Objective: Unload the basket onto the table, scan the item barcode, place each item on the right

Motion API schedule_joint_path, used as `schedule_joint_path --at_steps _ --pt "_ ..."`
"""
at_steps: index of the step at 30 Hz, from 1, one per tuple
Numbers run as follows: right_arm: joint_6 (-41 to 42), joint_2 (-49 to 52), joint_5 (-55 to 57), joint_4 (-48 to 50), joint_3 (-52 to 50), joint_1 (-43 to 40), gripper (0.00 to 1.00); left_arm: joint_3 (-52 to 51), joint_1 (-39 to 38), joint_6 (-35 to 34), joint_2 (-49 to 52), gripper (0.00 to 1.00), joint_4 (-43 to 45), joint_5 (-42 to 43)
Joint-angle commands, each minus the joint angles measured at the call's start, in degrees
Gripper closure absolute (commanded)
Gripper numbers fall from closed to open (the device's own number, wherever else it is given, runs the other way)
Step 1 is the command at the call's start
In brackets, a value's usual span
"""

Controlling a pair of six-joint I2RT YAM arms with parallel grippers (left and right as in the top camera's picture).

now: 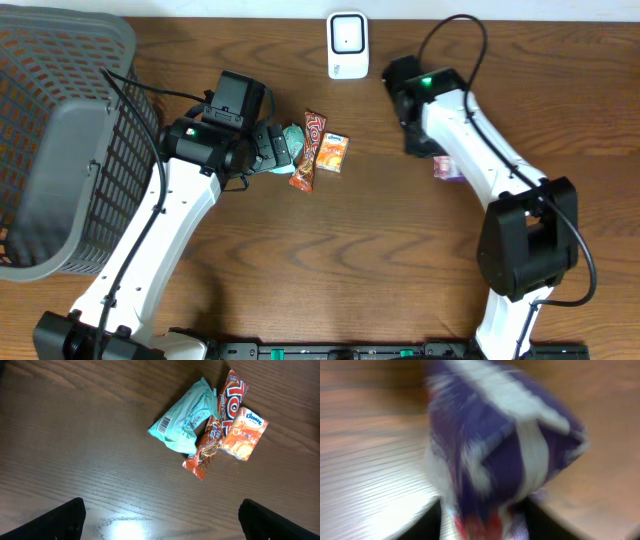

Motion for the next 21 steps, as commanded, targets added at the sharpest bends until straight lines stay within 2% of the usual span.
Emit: schedule_joint_path --at_steps 1,2,3,4,6,12,14,17,19,21 --pt "-5.0 -0.3 -17.4 0.3 6.2 2.6 0.36 -0.2 0.2 -0.7 0.2 0.02 -0.2 -0.5" --pt "-5.4 -0.3 -20.0 -0.5 8.8 2.7 0.22 -0.2 0.2 -0.7 0.2 0.02 -0.2 -0.5" --pt "-5.4 -0.3 -20.9 -1.4 10.5 2.6 0.14 -0.2 0.2 -0.7 0.2 0.02 -0.2 -0.5" --pt "-5.7 -0.3 -21.1 -2.8 13.0 2.2 0.08 -0.2 0.2 -0.7 0.2 0.02 -0.2 -0.5" --pt "-7.8 -0.3 -21.1 -5.5 17.6 0.7 0.01 -0.2 0.2 -0.7 0.2 0.02 -0.2 -0.5" --pt "-17.0 -0.2 -23.6 -11.1 23.1 -9.1 0.01 -0.2 0.2 -0.7 0.2 0.02 -0.2 -0.5" --pt "-21.7 0.3 -30.4 -11.3 22.3 -13.0 0.01 -0.2 0.2 -0.7 0.2 0.02 -0.2 -0.5" --pt "-34.4 1.4 -51.0 -11.2 18.6 -19.6 0.01 -0.2 0.2 -0.7 0.2 0.02 -0.2 -0.5" --pt "-38.5 2.4 -57.6 -11.0 15.6 -22.2 0.01 -0.2 0.2 -0.7 0.2 0.02 -0.2 -0.5" --pt "-38.8 3.3 -59.7 -8.6 11.4 -24.3 0.01 -0.2 0.2 -0.7 0.2 0.02 -0.2 -0.5"
